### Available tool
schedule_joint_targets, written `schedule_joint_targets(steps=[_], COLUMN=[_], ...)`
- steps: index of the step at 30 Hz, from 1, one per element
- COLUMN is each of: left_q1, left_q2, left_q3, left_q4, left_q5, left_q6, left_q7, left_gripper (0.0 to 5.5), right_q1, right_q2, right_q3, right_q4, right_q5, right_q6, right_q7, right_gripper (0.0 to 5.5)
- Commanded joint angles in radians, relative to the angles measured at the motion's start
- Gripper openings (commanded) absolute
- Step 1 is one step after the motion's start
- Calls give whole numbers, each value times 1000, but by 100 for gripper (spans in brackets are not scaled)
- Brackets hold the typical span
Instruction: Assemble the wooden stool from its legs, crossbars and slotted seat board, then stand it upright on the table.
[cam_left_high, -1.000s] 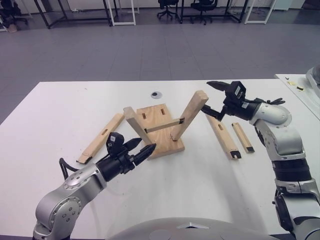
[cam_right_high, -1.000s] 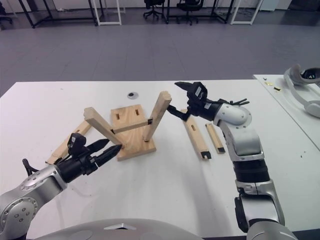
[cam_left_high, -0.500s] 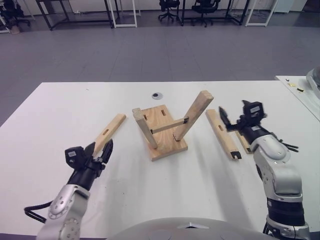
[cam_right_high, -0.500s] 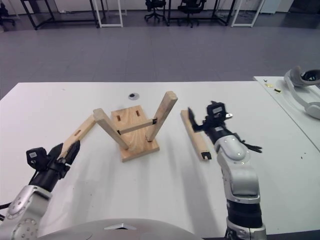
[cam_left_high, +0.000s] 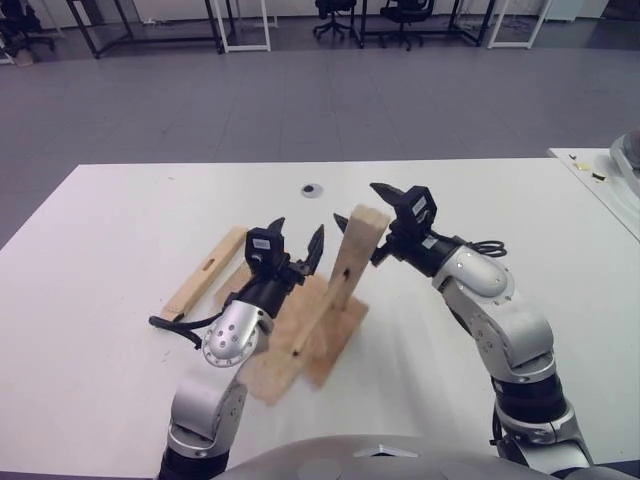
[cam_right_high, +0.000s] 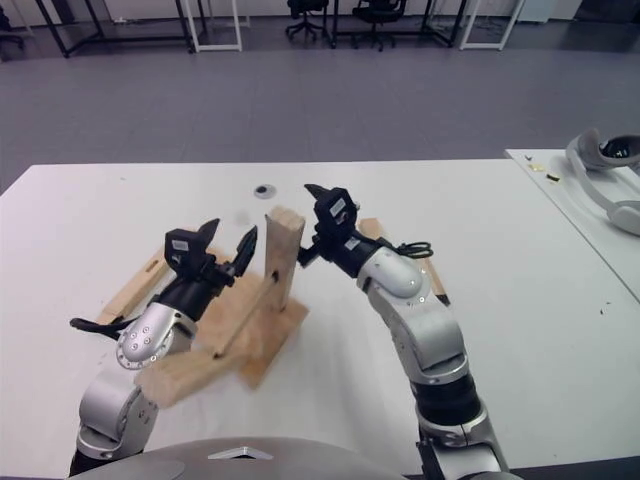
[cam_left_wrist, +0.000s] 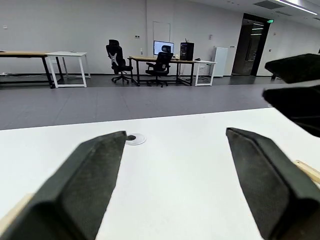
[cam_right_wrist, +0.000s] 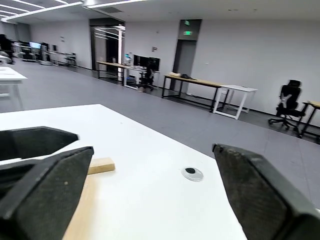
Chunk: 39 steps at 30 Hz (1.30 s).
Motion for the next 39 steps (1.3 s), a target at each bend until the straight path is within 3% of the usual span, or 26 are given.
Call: schedule_joint_targets(steps=[1, 7, 10, 13, 15, 19, 25, 32, 35, 39], left_q1=[1, 1, -12, -4, -1, -12, -32, -38, -34, -6], left_q2=[-21, -41, -42, -37, -37, -34, -33, -38, -46, -60], left_q3=[47, 77, 96, 116, 123, 128, 131, 132, 123, 97], left_q4=[-8, 3, 7, 13, 15, 28, 46, 60, 68, 66], left_q5=[9, 11, 8, 7, 9, 16, 21, 21, 24, 32], left_q6=[28, 8, 10, 2, -2, -13, -27, -39, -49, -65], left_q7=[30, 33, 27, 20, 17, 8, -1, -6, -5, -8], left_gripper=[367, 367, 367, 367, 367, 367, 367, 367, 367, 367], right_q1=[7, -9, -11, -99, -136, -116, -93, -162, -310, -666], right_q2=[-33, -66, -142, -197, -223, -211, -176, -207, -272, -185], right_q3=[-49, -113, -257, -407, -419, -326, -136, -30, -1, -90], right_q4=[13, 33, -35, -56, -69, -90, -69, 58, 300, 800], right_q5=[-25, 23, 358, 792, 974, 1063, 905, 603, 383, 151], right_q6=[15, 16, 155, 311, 357, 394, 366, 265, 103, -194], right_q7=[-24, 24, 215, 211, 160, 61, -4, 30, 138, 9], right_gripper=[445, 445, 445, 445, 445, 445, 445, 445, 445, 445])
